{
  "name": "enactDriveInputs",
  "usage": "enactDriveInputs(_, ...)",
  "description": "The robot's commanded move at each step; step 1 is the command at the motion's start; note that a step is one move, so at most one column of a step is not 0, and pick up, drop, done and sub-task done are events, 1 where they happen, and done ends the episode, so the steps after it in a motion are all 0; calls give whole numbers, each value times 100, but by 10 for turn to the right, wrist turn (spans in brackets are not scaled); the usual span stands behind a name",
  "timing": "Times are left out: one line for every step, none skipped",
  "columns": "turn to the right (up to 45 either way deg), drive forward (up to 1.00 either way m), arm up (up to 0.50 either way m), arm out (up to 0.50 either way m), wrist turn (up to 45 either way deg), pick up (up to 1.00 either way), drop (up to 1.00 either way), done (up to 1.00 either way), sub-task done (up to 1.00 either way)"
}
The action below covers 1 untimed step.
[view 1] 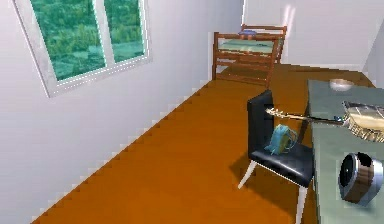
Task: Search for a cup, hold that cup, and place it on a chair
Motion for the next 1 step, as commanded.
enactDriveInputs(0,0,0,0,0,0,0,100,0)
